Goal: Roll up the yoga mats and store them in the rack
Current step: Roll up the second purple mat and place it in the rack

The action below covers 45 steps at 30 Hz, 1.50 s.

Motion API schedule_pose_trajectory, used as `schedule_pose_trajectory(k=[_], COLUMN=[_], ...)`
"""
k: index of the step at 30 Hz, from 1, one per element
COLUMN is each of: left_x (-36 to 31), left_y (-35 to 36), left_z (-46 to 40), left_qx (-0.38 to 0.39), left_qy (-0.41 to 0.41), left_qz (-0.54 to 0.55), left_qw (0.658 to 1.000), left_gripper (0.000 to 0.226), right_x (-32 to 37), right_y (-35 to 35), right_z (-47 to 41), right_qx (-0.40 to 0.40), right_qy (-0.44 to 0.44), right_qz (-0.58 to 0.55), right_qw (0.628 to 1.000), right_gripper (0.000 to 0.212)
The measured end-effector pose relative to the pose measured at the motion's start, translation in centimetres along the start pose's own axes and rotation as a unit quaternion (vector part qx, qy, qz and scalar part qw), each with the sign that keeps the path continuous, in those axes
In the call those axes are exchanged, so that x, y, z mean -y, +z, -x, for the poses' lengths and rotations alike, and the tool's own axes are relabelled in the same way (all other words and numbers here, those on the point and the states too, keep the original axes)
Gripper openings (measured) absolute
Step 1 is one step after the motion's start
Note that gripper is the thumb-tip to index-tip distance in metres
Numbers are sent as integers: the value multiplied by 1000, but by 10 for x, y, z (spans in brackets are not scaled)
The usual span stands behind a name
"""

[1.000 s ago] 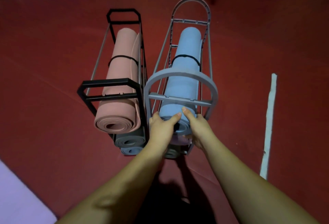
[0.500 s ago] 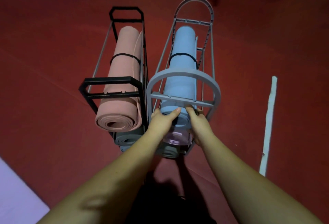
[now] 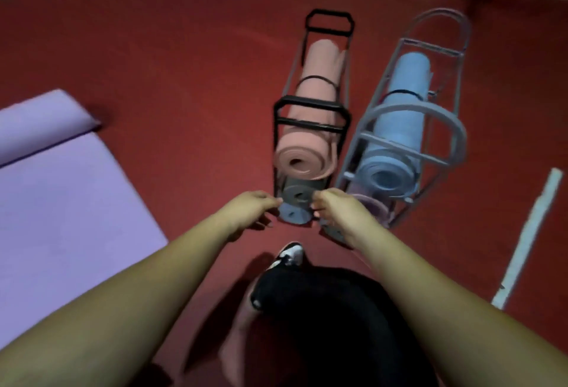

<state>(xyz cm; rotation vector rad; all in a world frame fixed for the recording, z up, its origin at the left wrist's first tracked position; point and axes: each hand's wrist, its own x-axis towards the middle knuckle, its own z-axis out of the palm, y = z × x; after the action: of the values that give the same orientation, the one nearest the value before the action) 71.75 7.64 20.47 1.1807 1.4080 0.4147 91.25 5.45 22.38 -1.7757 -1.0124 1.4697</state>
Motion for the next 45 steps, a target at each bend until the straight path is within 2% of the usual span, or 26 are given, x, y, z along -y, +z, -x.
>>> schedule_pose_trajectory(k=[2,5,7,8,11,14,18,21,24,29,31,33,36,41,45], left_x=[28,80,117,145,219,291,375,436,485,553,568,577,579,560,530], left_y=[-47,-121,-164,-196,-260,-300,-321,-326,-329,-330,-326,-320,-313,-325,-337], left_z=[34,89,118,140,184,210,220,206,181,129,112,104,106,128,165], left_qx=[-6,-32,-57,-81,-110,-142,-150,-158,-194,-179,-146,-88,-29,-78,-126], left_qy=[-6,-41,-73,-97,-155,-201,-247,-272,-272,-260,-264,-275,-282,-298,-303], left_qz=[-37,-85,-91,-78,-33,-13,-33,-94,-124,-181,-181,-193,-216,-188,-264], left_qw=[999,995,992,989,981,969,957,945,934,932,936,938,935,933,907], left_gripper=[15,20,25,27,31,34,37,39,35,35,38,39,40,41,30], right_x=[16,20,13,10,-7,-31,-69,-103,-136,-186,-203,-218,-227,-188,-120], right_y=[59,154,206,245,321,377,436,477,504,547,561,566,561,557,549], right_z=[17,32,34,37,41,30,3,-26,-57,-111,-126,-138,-144,-137,-119], right_qx=[94,191,242,276,324,333,334,338,341,334,336,361,390,392,369], right_qy=[-44,-120,-159,-178,-173,-156,-155,-162,-167,-218,-228,-215,-198,-234,-291], right_qz=[109,286,412,478,621,689,717,733,731,731,730,740,727,692,681], right_qw=[989,931,864,815,692,625,592,568,566,554,549,525,529,559,561], right_gripper=[17,18,22,24,33,33,28,25,27,58,57,43,26,19,7])
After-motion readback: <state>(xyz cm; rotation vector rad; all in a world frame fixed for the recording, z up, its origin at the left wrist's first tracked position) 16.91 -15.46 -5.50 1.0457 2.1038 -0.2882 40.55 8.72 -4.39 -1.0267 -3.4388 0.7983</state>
